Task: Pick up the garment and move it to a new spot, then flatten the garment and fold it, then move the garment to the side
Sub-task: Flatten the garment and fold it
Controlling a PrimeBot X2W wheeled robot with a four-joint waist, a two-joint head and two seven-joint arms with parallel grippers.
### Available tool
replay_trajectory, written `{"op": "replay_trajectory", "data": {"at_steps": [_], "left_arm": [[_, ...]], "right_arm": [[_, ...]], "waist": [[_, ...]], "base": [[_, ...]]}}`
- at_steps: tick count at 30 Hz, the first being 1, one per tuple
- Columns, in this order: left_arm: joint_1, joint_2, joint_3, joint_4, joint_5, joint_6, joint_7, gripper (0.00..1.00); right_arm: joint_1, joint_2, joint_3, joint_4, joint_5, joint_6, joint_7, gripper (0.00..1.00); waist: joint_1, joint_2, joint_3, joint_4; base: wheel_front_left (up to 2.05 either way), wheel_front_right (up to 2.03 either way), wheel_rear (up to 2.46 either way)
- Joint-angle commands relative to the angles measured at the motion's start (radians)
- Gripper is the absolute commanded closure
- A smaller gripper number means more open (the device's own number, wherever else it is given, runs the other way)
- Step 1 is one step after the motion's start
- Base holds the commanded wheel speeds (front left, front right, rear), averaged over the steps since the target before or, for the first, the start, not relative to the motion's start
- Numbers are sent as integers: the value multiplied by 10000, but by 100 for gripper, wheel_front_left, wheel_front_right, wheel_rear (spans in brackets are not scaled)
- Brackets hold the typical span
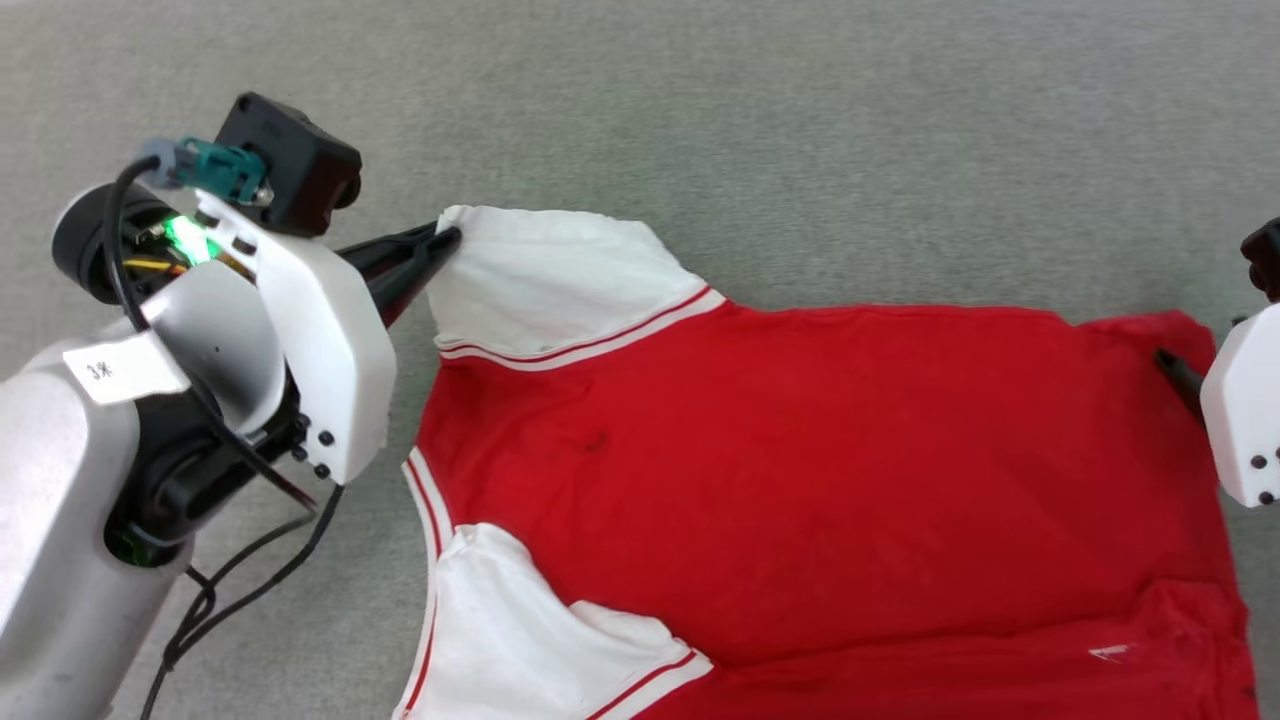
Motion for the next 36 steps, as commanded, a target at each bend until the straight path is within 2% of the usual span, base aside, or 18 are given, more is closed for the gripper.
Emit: {"op": "replay_trajectory", "data": {"at_steps": [1, 5, 15, 16, 17, 18, 19, 29, 36], "left_arm": [[143, -37, -49, -167, 50, 35, -85, 100], [234, -152, -98, -539, 0, 31, -224, 100], [122, -327, -357, -658, -35, -47, -572, 100], [122, -332, -368, -622, -53, -52, -608, 100], [132, -321, -372, -574, -57, -64, -658, 100], [157, -315, -379, -518, -60, -73, -703, 100], [196, -310, -389, -473, -71, -80, -739, 100], [878, -125, -122, 34, -194, 52, -1301, 100], [1840, 55, -75, 25, -380, 199, -1564, 100]], "right_arm": [[-206, -171, 109, 147, 43, -7, 180, 0], [-437, -527, 653, 591, -112, -7, 631, 0], [-188, -780, 2131, 1873, 364, 11, 875, 0], [-131, -810, 2251, 2009, 468, 11, 849, 16], [-72, -846, 2389, 2138, 577, 11, 799, 67], [-54, -847, 2440, 2253, 723, 11, 722, 96], [-81, -813, 2424, 2356, 852, 10, 617, 100], [-837, -493, 1256, 2698, 1442, -12, -1386, 100], [-192, -344, 601, 2522, 1945, -7, -2714, 100]], "waist": [[1, -1, 163, 290], [1, -1, 332, 607], [1, -1, 667, 1065], [1, -1, 675, 1080], [1, -1, 669, 1088], [1, -1, 653, 1089], [1, -1, 626, 1085], [1, -1, -234, 763], [1, -1, -1190, 685]], "base": [[0, 0, 0], [0, 0, 0], [0, 0, 0], [0, 0, 0], [0, 0, 0], [0, 0, 0], [0, 0, 0], [0, 0, 0], [0, 0, 0]]}}
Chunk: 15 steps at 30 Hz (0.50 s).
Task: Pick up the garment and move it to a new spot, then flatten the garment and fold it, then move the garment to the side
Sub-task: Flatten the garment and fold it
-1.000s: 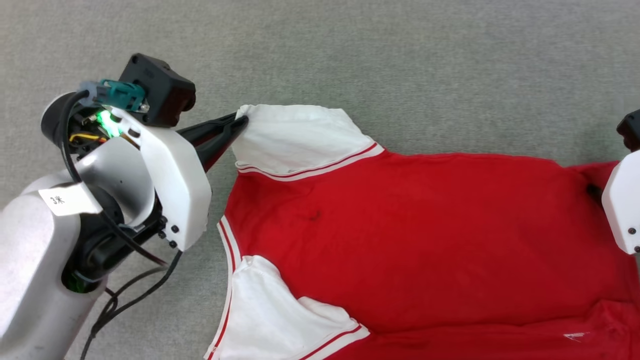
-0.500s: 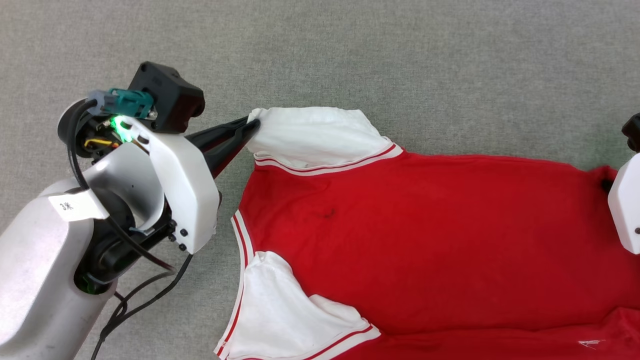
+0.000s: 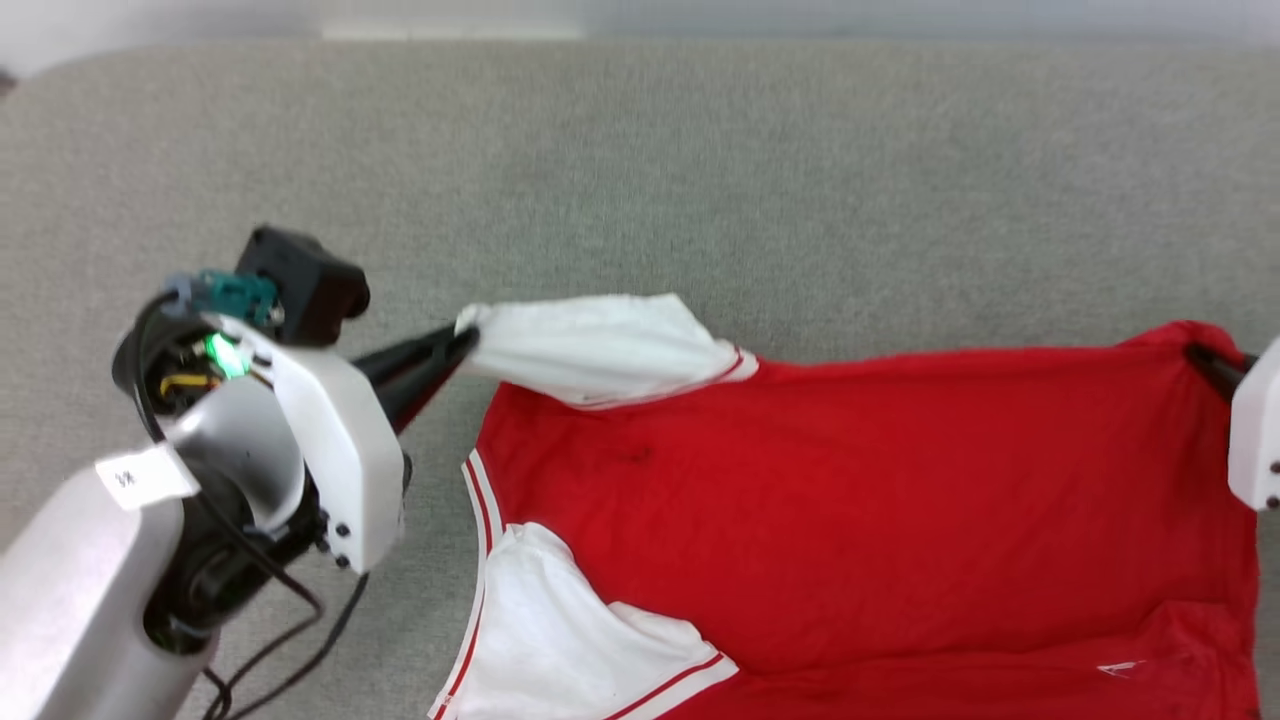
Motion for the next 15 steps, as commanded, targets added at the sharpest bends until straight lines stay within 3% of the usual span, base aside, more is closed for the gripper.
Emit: {"op": "replay_trajectory", "data": {"at_steps": [1, 15], "left_arm": [[308, 51, -13, -67, -65, 72, -81, 100], [2920, 526, -243, -904, -389, 664, -236, 100]], "right_arm": [[363, 85, -181, -120, 188, -7, -250, 100], [3377, 477, -1775, -1563, 156, -7, -1223, 100]], "waist": [[0, -1, -475, -13], [0, -1, -1534, 142]], "base": [[0, 0, 0], [0, 0, 0]]}}
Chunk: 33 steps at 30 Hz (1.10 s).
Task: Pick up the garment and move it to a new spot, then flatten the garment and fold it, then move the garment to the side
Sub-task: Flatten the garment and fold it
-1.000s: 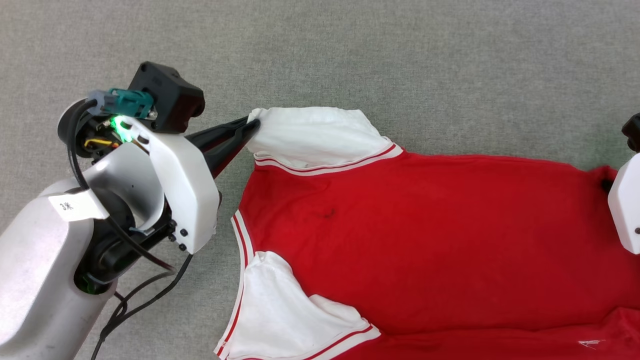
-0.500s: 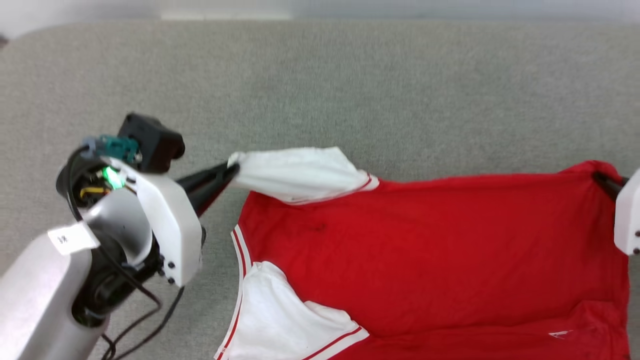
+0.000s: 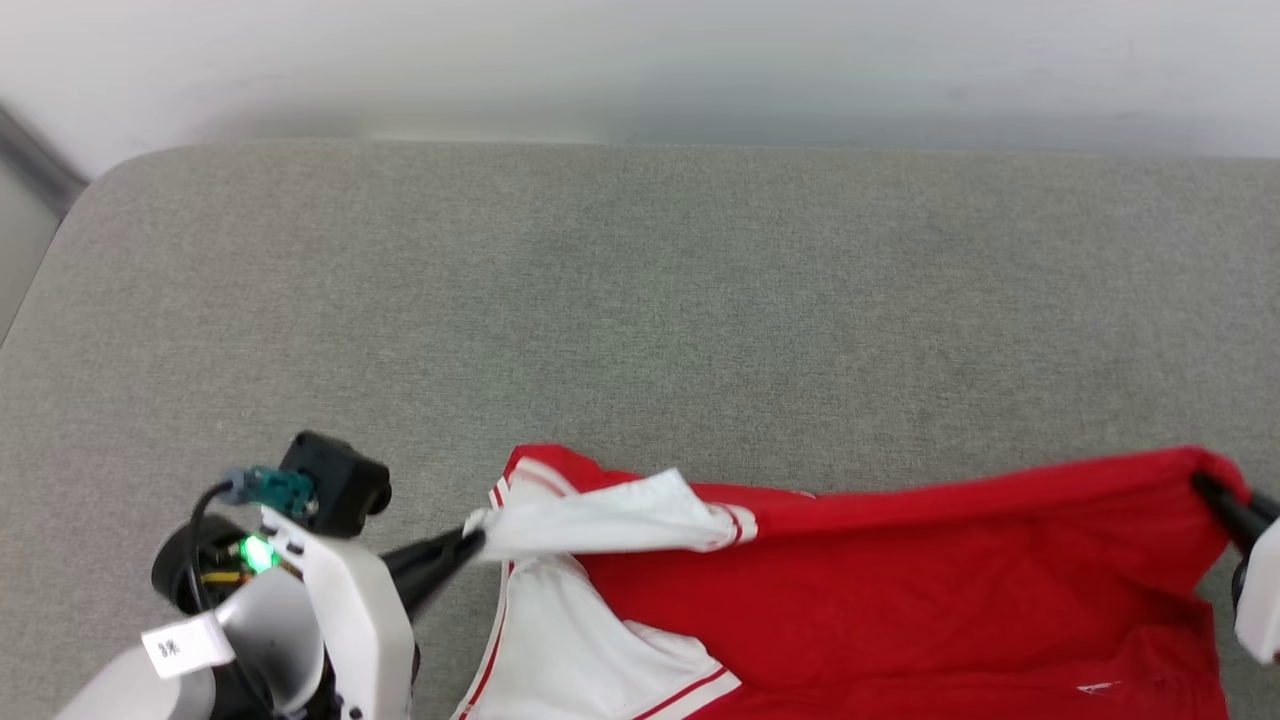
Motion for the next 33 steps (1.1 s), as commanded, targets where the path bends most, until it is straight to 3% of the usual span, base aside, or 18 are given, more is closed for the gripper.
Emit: {"op": "replay_trajectory", "data": {"at_steps": [1, 11, 23, 29, 30, 31, 32, 33], "left_arm": [[391, 73, -61, -104, -25, 93, -79, 100], [1696, 162, -685, 241, 141, 126, -219, 100], [1787, -182, -1214, 1269, 370, -172, -503, 100], [1674, -431, -1488, 1715, 449, -339, -591, 100], [1682, -443, -1547, 1793, 459, -371, -588, 99], [1671, -446, -1586, 1850, 535, -388, -658, 10], [1652, -468, -1584, 1924, 602, -381, -757, 0], [1649, -504, -1590, 2001, 662, -390, -881, 0]], "right_arm": [[517, 84, -45, -265, 47, -7, 68, 100], [2439, -171, 162, -906, -28, -7, 436, 100], [2851, -807, 910, -592, -59, -7, 269, 100], [2757, -832, 1316, -290, 98, -7, -15, 100], [2724, -832, 1389, -254, 143, -6, -68, 80], [2696, -781, 1376, -180, 199, -6, -120, 0], [2677, -754, 1452, -176, 218, -6, -172, 0], [2658, -744, 1471, -165, 266, -6, -213, 0]], "waist": [[0, 0, -87, 53], [0, 0, -166, 84], [0, 0, -6, 43], [0, 0, -45, 18], [0, 0, -62, 14], [0, 0, -102, 6], [0, 0, -150, 2], [0, 0, -201, -7]], "base": [[0, 0, 0], [0, 0, 0], [0, 0, 0], [0, 0, 0], [0, 0, 0], [0, 0, 0], [0, 0, 0], [0, 0, 0]]}}
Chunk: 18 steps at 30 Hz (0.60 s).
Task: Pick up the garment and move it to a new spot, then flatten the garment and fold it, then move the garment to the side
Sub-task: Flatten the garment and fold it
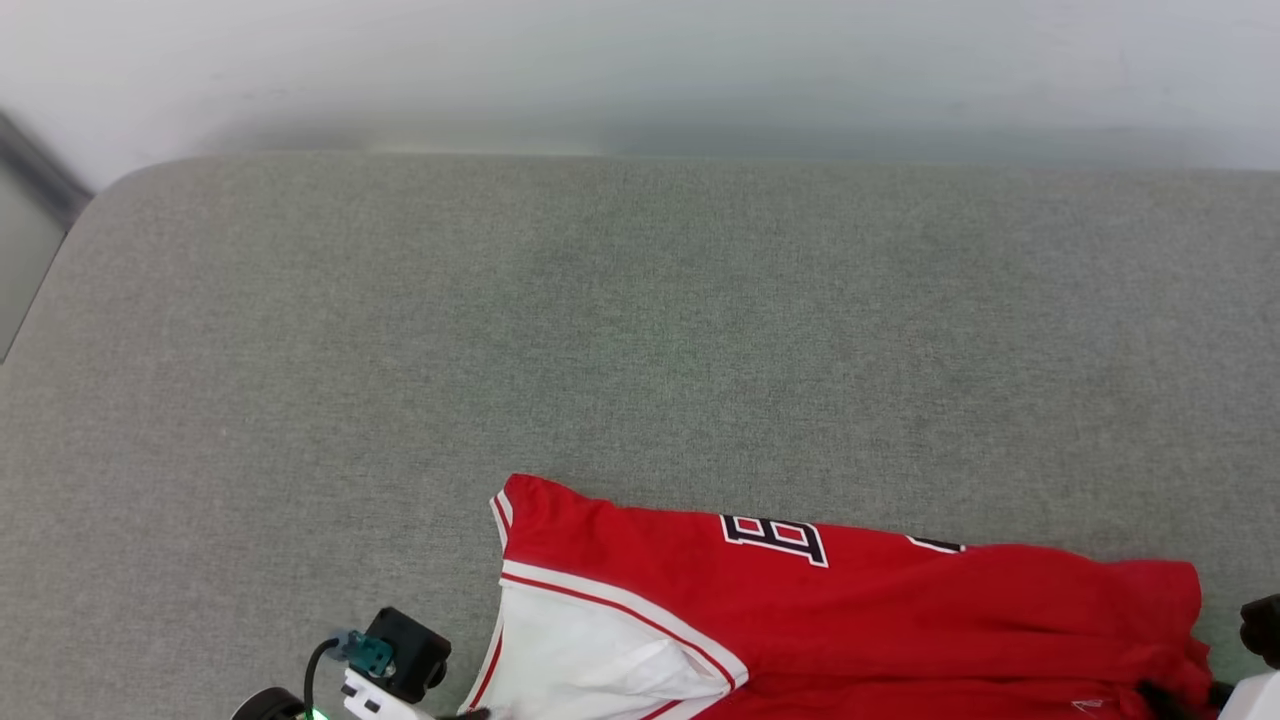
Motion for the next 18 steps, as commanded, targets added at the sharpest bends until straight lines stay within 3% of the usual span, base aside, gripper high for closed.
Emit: {"op": "replay_trajectory", "data": {"at_steps": [1, 10, 18], "left_arm": [[-65, -45, -17, 78, 75, -29, -145, 0], [-289, -699, 806, 308, 286, 95, -2441, 0], [-224, -1326, 2138, 389, 1020, 940, -5619, 0]], "right_arm": [[-44, 64, 44, 64, 54, -5, -52, 0], [-388, 464, -746, -572, 515, -4, -736, 0], [-243, 1758, -2031, -1117, -76, -4, -1178, 0]], "waist": [[0, 0, -100, -16], [0, 0, -792, -58], [0, 0, -1165, -117]], "base": [[0, 0, 0], [0, 0, 0], [0, 0, 0]]}}
